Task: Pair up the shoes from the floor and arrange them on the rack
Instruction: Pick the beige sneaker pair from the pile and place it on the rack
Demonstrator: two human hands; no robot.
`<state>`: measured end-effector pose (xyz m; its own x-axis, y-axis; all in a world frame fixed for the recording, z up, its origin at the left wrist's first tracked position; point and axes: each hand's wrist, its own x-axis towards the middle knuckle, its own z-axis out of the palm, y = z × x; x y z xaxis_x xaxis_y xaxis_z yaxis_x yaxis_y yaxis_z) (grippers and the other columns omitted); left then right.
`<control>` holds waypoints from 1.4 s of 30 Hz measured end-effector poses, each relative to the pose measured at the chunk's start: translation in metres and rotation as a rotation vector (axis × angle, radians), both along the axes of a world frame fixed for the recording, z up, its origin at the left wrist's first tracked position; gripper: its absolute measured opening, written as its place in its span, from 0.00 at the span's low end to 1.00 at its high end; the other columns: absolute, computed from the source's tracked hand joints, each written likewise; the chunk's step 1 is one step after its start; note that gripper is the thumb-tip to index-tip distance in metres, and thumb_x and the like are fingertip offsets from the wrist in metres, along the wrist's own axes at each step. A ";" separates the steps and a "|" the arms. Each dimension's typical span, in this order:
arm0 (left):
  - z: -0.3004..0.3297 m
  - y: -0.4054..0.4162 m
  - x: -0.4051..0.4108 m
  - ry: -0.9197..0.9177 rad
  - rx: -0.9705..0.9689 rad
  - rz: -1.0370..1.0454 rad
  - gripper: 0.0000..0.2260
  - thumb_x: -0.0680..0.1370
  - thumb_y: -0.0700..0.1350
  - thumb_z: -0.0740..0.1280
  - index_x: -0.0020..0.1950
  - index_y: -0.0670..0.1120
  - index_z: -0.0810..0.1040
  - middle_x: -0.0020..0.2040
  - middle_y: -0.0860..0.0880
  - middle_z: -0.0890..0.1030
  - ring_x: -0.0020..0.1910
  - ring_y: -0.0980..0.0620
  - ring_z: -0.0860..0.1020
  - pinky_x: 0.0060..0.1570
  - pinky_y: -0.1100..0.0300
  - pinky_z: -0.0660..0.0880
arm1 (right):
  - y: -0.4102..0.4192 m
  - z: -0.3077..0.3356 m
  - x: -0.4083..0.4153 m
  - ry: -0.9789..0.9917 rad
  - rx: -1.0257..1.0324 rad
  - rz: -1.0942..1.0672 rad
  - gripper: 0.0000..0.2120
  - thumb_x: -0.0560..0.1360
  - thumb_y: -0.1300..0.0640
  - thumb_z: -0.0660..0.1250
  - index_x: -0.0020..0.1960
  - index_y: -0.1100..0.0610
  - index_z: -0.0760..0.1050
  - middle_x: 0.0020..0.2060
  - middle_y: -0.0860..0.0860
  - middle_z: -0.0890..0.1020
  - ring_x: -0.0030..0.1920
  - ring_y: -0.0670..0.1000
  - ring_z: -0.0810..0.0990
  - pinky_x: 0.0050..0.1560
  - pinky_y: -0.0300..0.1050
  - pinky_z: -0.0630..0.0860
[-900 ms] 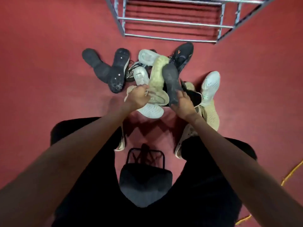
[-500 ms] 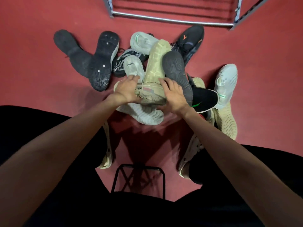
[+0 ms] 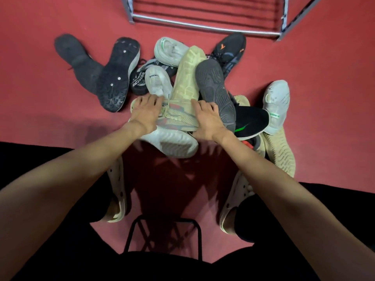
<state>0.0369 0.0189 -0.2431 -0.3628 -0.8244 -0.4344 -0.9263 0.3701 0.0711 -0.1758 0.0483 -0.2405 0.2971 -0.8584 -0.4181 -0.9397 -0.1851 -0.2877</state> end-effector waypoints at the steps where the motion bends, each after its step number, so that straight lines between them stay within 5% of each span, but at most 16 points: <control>1: -0.001 0.000 0.003 0.011 -0.039 0.000 0.40 0.66 0.43 0.73 0.74 0.42 0.58 0.69 0.41 0.68 0.69 0.41 0.65 0.69 0.46 0.59 | -0.001 0.003 0.000 -0.039 0.004 -0.016 0.50 0.61 0.48 0.75 0.74 0.60 0.54 0.64 0.58 0.68 0.64 0.60 0.68 0.68 0.54 0.60; 5: 0.005 0.002 0.020 0.145 -0.116 0.042 0.34 0.68 0.49 0.72 0.70 0.41 0.64 0.64 0.40 0.70 0.65 0.40 0.67 0.63 0.45 0.64 | -0.009 0.022 0.001 -0.108 -0.090 0.025 0.48 0.62 0.56 0.74 0.75 0.60 0.53 0.67 0.58 0.65 0.65 0.60 0.67 0.65 0.53 0.65; 10: 0.021 -0.002 0.047 0.349 -0.086 0.457 0.32 0.63 0.46 0.74 0.64 0.41 0.68 0.61 0.40 0.68 0.62 0.38 0.65 0.61 0.47 0.68 | -0.027 0.020 0.006 -0.289 -0.273 -0.365 0.35 0.70 0.64 0.65 0.73 0.63 0.56 0.67 0.60 0.67 0.67 0.60 0.68 0.66 0.53 0.68; 14: 0.017 0.000 0.066 0.368 -0.058 0.739 0.32 0.64 0.51 0.75 0.62 0.41 0.68 0.62 0.40 0.69 0.63 0.38 0.67 0.64 0.52 0.65 | -0.031 0.005 0.027 -0.240 -0.149 -0.359 0.26 0.74 0.60 0.64 0.70 0.64 0.61 0.62 0.61 0.69 0.62 0.61 0.71 0.60 0.55 0.73; 17: 0.010 0.005 0.066 0.370 -0.021 0.858 0.32 0.64 0.53 0.74 0.62 0.41 0.68 0.62 0.40 0.69 0.63 0.38 0.66 0.66 0.52 0.65 | -0.022 -0.013 0.050 -0.144 0.000 -0.378 0.37 0.73 0.52 0.69 0.73 0.64 0.54 0.67 0.63 0.64 0.67 0.62 0.67 0.64 0.55 0.70; 22: 0.002 0.009 0.054 0.364 -0.042 0.923 0.33 0.66 0.52 0.74 0.63 0.38 0.66 0.63 0.36 0.69 0.64 0.37 0.66 0.66 0.50 0.63 | -0.016 -0.037 0.077 0.003 0.039 -0.479 0.56 0.68 0.41 0.72 0.76 0.65 0.39 0.74 0.70 0.45 0.76 0.67 0.45 0.76 0.56 0.48; 30: -0.006 0.008 0.047 0.305 0.026 0.843 0.36 0.66 0.58 0.74 0.63 0.39 0.65 0.63 0.36 0.71 0.64 0.38 0.68 0.63 0.50 0.64 | -0.020 -0.041 0.089 0.000 0.073 -0.575 0.60 0.64 0.43 0.75 0.75 0.66 0.38 0.74 0.70 0.48 0.75 0.67 0.51 0.74 0.56 0.58; 33: -0.001 0.008 0.046 0.315 0.104 0.826 0.35 0.67 0.56 0.75 0.64 0.39 0.65 0.64 0.36 0.70 0.64 0.38 0.68 0.63 0.50 0.65 | -0.024 -0.019 0.090 -0.176 0.044 -0.659 0.53 0.66 0.44 0.74 0.74 0.69 0.46 0.72 0.68 0.60 0.72 0.65 0.62 0.71 0.53 0.65; 37: 0.006 0.007 0.053 0.329 0.201 0.811 0.34 0.68 0.53 0.74 0.66 0.39 0.64 0.65 0.36 0.69 0.66 0.37 0.67 0.64 0.49 0.67 | -0.039 0.028 0.068 -0.413 -0.066 -0.905 0.30 0.65 0.53 0.72 0.61 0.66 0.68 0.56 0.62 0.79 0.55 0.60 0.79 0.55 0.50 0.76; 40: 0.011 0.005 0.053 0.317 0.239 0.792 0.34 0.69 0.52 0.73 0.67 0.38 0.64 0.65 0.36 0.69 0.67 0.37 0.66 0.64 0.49 0.67 | -0.051 0.059 0.034 -0.573 -0.148 -1.112 0.15 0.65 0.55 0.70 0.48 0.62 0.77 0.44 0.54 0.82 0.46 0.53 0.81 0.46 0.46 0.78; 42: 0.013 0.005 0.049 0.282 0.246 0.762 0.33 0.70 0.51 0.72 0.67 0.37 0.63 0.66 0.35 0.69 0.67 0.37 0.66 0.64 0.49 0.67 | -0.051 0.076 0.012 -0.717 -0.163 -1.248 0.09 0.68 0.56 0.68 0.44 0.59 0.72 0.40 0.50 0.77 0.45 0.51 0.77 0.46 0.46 0.75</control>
<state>0.0861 0.0244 -0.2301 0.1318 -0.7812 -0.6103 -0.8517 -0.4043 0.3335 -0.1635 -0.0030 -0.1648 -0.5666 -0.7324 -0.3776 -0.1755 0.5550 -0.8131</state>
